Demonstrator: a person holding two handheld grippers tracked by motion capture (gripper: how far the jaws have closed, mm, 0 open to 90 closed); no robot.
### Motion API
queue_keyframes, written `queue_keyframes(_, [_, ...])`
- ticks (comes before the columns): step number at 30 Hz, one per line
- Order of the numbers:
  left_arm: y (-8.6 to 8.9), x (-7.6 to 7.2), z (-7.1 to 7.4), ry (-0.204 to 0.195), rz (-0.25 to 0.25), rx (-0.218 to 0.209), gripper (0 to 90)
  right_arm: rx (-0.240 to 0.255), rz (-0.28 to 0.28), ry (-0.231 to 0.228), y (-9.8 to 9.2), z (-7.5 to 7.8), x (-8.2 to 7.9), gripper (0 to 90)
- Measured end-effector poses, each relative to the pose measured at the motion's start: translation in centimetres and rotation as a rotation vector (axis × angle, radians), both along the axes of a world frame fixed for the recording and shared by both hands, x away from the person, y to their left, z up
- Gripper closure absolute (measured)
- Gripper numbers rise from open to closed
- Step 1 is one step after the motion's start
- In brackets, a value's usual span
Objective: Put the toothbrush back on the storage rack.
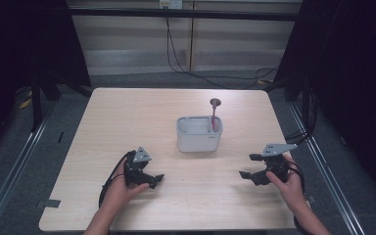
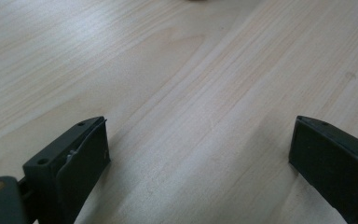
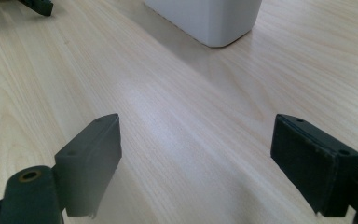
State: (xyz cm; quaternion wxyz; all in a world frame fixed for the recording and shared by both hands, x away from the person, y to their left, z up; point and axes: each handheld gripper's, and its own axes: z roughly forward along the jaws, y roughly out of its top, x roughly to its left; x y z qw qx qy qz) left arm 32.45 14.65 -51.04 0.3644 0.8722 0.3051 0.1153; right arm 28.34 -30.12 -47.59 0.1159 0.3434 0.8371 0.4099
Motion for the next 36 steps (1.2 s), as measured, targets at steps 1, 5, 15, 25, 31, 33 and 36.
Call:
queue_keyframes(1, [0.0,0.0,0.0,0.0,0.0,0.0,4.5,-0.002,0.0,0.002,0.0,-0.1,-0.1,16.0])
queue_keyframes(5, [0.0,0.0,0.0,0.0,0.0,0.0,4.5,-0.019,0.004,0.014,-0.2,-0.6,-0.3,16.0])
queue_keyframes(15, [0.0,0.0,0.0,0.0,0.0,0.0,4.5,-0.044,-0.007,0.02,-0.6,-1.7,-0.7,17.1])
queue_keyframes(25, [0.0,0.0,0.0,0.0,0.0,0.0,4.5,-0.099,-0.012,0.022,-0.7,-2.4,-0.7,17.1])
queue_keyframes(31, [0.0,0.0,0.0,0.0,0.001,-0.001,4.5,-0.143,-0.011,0.028,-0.7,-2.9,-0.8,16.9])
queue_keyframes(33, [0.0,0.0,0.0,0.001,0.0,0.0,4.5,-0.143,-0.011,0.028,-0.7,-3.0,-0.8,16.2])
queue_keyframes(36, [0.0,0.0,0.0,0.001,0.0,0.0,4.5,-0.139,-0.014,0.024,-0.7,-3.0,-0.8,15.9])
